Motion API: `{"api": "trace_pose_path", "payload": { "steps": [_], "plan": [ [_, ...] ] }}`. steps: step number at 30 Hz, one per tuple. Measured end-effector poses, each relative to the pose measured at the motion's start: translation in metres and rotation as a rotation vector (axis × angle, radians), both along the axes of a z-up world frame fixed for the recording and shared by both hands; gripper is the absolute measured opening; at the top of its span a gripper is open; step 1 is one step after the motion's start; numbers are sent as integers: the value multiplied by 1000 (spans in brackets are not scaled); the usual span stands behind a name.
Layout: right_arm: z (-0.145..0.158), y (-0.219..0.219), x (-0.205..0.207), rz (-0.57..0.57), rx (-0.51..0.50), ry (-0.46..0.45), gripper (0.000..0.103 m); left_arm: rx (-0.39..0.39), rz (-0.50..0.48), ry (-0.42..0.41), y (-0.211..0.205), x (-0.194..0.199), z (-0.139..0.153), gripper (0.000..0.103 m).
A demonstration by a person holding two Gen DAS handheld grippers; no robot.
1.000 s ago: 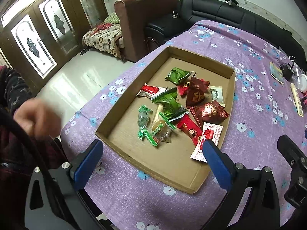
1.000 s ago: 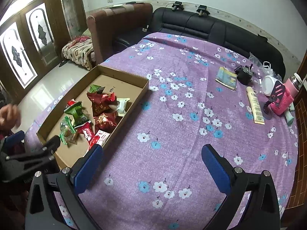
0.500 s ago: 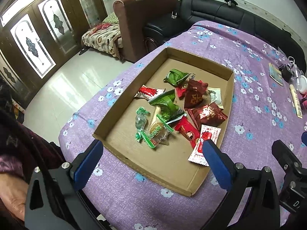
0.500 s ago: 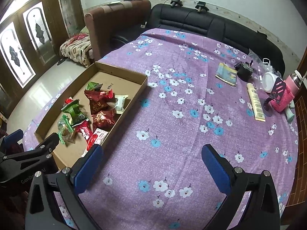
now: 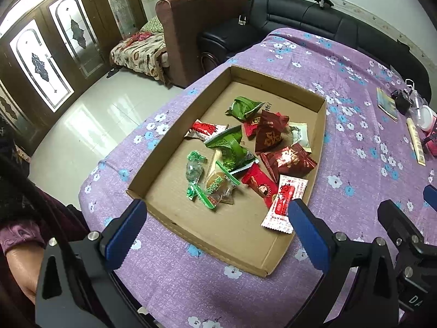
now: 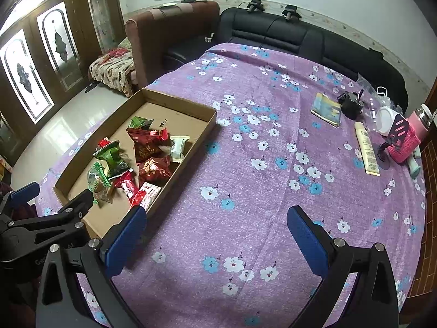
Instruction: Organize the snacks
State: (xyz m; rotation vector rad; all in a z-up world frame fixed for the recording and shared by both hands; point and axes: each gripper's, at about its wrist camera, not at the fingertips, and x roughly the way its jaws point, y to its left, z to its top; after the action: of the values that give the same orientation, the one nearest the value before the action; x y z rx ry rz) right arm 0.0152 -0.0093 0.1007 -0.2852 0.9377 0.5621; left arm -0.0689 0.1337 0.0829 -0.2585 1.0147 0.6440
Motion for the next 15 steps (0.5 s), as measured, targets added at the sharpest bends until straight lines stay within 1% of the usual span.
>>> {"api": "trace_pose_path", "payload": {
  "steps": [5, 11, 13, 14, 15],
  "plan": [
    [1, 0, -2, 3, 8, -3, 102, -15, -10, -16, 0, 0, 2, 103],
    [5, -1, -3, -2, 19, -11, 102, -62, -5, -57, 4, -2, 7, 103],
    [6, -1, -4, -1, 24, -15, 102, -38, -5, -82, 3, -4, 12, 103],
    [6, -2, -4, -1, 26, -16, 102, 8, 9, -92, 1, -6, 16, 103],
    [7, -2, -4, -3, 32, -20, 102, 34, 18, -99, 0, -7, 18, 103]
  ]
}}
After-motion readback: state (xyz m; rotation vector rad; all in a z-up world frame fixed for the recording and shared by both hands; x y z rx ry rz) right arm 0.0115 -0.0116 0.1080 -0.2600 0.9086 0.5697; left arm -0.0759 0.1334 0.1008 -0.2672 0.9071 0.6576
